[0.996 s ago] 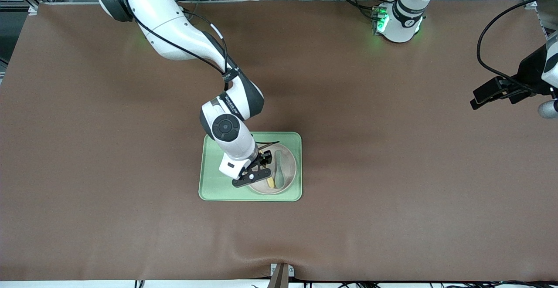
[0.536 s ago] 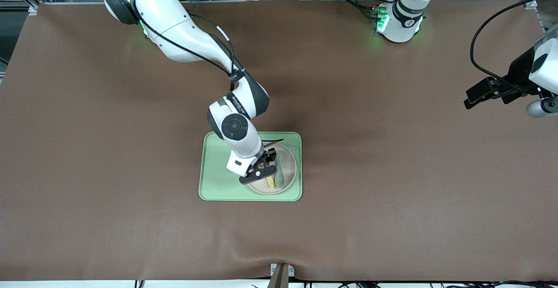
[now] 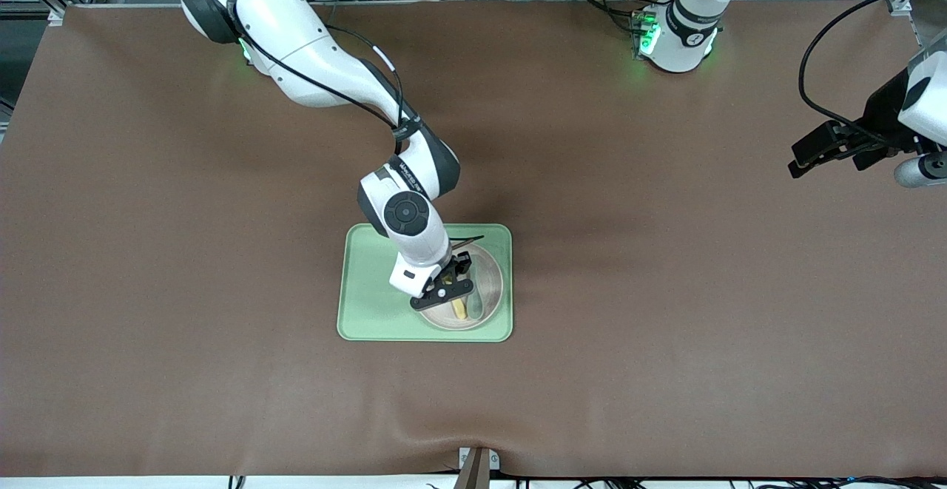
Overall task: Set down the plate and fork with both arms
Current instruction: 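Grasp the yellow fork handle on the plate with the right gripper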
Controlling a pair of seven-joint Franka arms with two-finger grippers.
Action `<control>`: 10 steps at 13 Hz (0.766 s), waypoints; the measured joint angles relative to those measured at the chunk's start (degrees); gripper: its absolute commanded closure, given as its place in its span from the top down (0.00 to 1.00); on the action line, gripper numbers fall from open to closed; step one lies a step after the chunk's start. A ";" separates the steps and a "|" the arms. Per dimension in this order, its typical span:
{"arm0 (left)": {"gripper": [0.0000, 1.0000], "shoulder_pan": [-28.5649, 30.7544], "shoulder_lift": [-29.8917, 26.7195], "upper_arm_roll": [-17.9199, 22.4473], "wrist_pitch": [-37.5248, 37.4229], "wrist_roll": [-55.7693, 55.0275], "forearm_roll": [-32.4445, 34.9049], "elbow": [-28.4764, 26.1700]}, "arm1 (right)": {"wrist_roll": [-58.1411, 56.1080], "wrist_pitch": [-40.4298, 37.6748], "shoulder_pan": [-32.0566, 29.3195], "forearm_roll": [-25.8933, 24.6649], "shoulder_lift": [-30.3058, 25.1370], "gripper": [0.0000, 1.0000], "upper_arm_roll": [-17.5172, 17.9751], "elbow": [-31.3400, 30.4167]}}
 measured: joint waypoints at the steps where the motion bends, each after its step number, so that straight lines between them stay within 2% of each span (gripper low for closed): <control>1: 1.00 0.00 0.00 -0.01 0.00 0.00 0.00 -0.03 | 0.01 0.14 0.04 -0.01 0.01 0.41 0.00 0.00; 6: 1.00 0.00 0.00 -0.29 0.00 0.02 0.00 -0.15 | 0.37 0.42 0.13 -0.03 0.09 0.36 0.00 0.00; 8: 1.00 -0.02 0.00 -0.60 0.00 0.02 0.00 -0.16 | 0.51 0.43 0.13 -0.04 0.14 0.23 0.00 0.00; 10: 1.00 -0.02 0.00 -0.85 0.00 0.02 0.00 -0.17 | 1.04 0.45 0.16 -0.04 0.19 0.17 0.00 0.00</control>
